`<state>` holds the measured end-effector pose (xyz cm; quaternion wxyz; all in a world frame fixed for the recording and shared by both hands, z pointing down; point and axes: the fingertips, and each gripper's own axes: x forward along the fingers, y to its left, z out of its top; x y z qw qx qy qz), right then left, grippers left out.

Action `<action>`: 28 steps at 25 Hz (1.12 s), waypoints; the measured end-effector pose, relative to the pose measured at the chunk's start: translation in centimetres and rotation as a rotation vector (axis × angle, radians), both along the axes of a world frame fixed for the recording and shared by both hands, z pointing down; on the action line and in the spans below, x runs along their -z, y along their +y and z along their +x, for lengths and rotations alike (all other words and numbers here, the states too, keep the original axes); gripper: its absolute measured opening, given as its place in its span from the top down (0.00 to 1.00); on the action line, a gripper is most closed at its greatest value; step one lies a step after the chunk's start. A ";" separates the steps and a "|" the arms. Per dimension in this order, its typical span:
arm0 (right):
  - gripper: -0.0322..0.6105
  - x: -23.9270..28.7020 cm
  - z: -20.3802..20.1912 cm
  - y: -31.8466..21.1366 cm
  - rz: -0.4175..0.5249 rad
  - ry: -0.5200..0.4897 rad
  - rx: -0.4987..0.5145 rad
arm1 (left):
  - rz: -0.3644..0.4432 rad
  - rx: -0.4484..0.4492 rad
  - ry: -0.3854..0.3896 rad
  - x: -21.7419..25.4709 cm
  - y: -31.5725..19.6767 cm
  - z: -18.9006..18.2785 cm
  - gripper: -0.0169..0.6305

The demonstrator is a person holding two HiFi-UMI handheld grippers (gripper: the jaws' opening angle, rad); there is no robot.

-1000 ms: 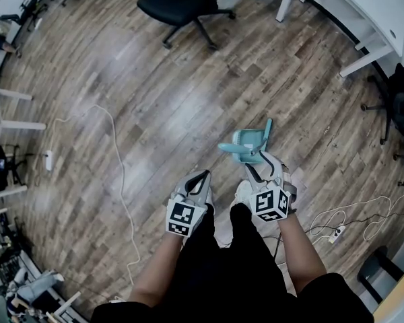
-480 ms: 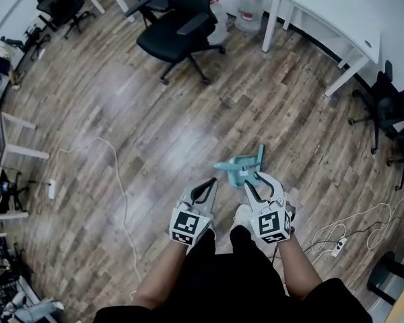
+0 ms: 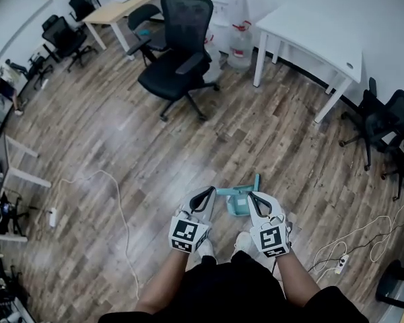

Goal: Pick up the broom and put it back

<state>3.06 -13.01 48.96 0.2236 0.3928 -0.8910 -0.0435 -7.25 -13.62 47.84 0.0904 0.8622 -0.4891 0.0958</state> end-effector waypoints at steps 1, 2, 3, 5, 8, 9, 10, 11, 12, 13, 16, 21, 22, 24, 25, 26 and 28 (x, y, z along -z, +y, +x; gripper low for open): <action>0.95 0.3 -0.2 0.0 0.005 -0.017 0.001 | -0.003 0.000 0.003 0.2 -0.1 -0.1 0.95; 0.95 0.7 -0.3 -0.1 0.006 -0.039 -0.003 | 0.002 0.000 0.005 0.5 -0.2 -0.2 0.95; 0.95 1.1 -0.4 -0.2 0.002 -0.071 -0.010 | 0.011 0.000 0.007 0.8 -0.3 -0.3 0.95; 0.95 2.2 -0.3 -0.6 -0.004 -0.144 -0.029 | 0.036 0.002 0.010 1.5 -0.5 -0.5 0.95; 0.95 4.0 -0.7 -0.9 0.047 -0.162 -0.026 | 0.074 0.013 0.011 2.7 -0.3 -1.2 0.95; 0.95 4.6 -0.9 -1.0 0.071 -0.156 -0.019 | 0.083 0.018 0.013 3.1 -0.2 -1.4 0.95; 0.95 5.3 -1.1 -1.1 0.091 -0.156 -0.013 | 0.092 0.022 0.016 3.4 -0.2 -1.6 0.95; 0.95 5.9 -1.3 -1.3 0.106 -0.159 -0.010 | 0.101 0.026 0.020 3.7 -0.2 -1.8 0.95; 0.95 6.4 -1.4 -1.4 0.119 -0.164 -0.009 | 0.109 0.029 0.024 4.0 -0.2 -1.9 0.95; 0.95 6.9 -1.4 -1.5 0.129 -0.168 -0.011 | 0.116 0.032 0.027 4.3 -0.2 -2.1 0.95; 0.95 8.1 -1.6 -1.7 0.151 -0.180 -0.009 | 0.140 0.044 0.035 5.1 0.0 -2.5 0.95; 0.95 9.9 -1.8 -1.3 0.191 -0.188 0.013 | 0.199 0.041 0.033 6.4 0.8 -2.1 0.95; 0.95 10.2 -1.8 -1.2 0.198 -0.192 0.014 | 0.197 0.037 0.030 6.5 0.9 -2.0 0.95; 0.95 10.7 -1.9 -1.1 0.210 -0.197 0.018 | 0.176 0.028 0.028 6.4 1.1 -1.8 0.95; 0.95 10.9 -1.9 -1.0 0.216 -0.195 0.019 | 0.175 0.027 0.029 6.5 1.1 -1.8 0.95; 0.95 11.1 -1.9 -0.9 0.223 -0.188 0.022 | 0.186 0.029 0.032 6.7 1.0 -1.8 0.95; 0.95 11.4 -2.0 -0.7 0.238 -0.155 0.033 | 0.201 0.033 0.035 6.8 1.0 -1.9 0.95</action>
